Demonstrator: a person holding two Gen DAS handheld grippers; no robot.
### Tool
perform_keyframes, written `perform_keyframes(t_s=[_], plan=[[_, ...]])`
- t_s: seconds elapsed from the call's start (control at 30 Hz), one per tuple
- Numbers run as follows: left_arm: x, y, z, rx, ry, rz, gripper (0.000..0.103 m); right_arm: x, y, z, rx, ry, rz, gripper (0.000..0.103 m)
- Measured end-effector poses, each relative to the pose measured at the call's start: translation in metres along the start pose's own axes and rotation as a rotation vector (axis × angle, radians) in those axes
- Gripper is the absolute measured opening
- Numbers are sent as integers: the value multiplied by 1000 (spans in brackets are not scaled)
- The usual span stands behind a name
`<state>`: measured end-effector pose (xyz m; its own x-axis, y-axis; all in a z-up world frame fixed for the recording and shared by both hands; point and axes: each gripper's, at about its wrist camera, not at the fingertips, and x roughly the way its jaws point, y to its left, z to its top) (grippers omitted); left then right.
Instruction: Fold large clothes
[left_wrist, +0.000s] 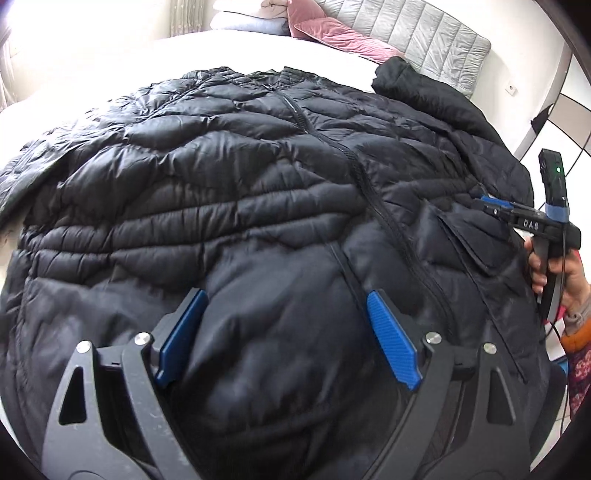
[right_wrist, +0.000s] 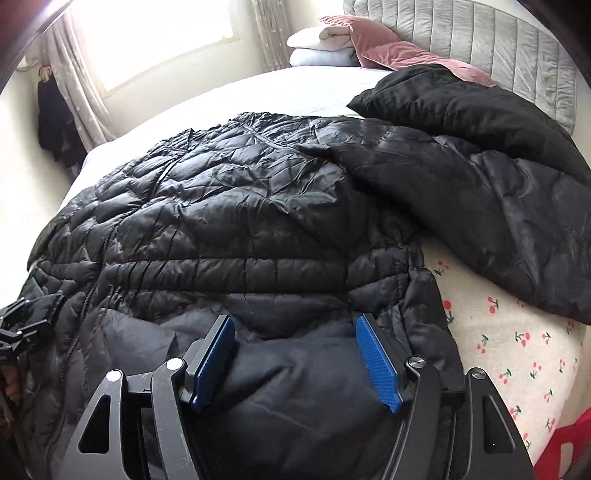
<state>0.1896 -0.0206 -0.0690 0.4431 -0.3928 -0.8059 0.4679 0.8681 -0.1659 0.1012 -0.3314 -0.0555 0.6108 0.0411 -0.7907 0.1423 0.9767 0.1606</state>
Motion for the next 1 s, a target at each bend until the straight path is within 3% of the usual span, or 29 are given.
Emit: perform_keyframes(t_s=[0.23, 0.37, 0.53, 0.7, 0.87, 0.9, 0.97, 1.0], plan=[[-38, -3, 1, -25, -2, 1, 88, -53, -60, 4, 192, -12, -108, 79], [-57, -6, 9, -60, 0, -16, 88, -63, -111, -1, 409, 8, -97, 79], [-75, -14, 14, -26, -23, 8, 88, -67, -174, -18, 595, -16, -81, 79], [-76, -18, 17, -22, -20, 18, 88, -57, -221, -36, 762, -76, -67, 79], [-70, -23, 17, -16, 5, 9, 88, -59, -253, -36, 889, -221, -64, 78], [-68, -24, 17, -9, 10, 12, 88, -61, -257, -35, 906, -242, -82, 77], [-65, -27, 18, 14, 21, 21, 88, -65, -265, -33, 960, -284, -126, 62], [-65, -29, 19, 23, 22, 29, 88, -67, -267, -32, 979, -292, -129, 46]])
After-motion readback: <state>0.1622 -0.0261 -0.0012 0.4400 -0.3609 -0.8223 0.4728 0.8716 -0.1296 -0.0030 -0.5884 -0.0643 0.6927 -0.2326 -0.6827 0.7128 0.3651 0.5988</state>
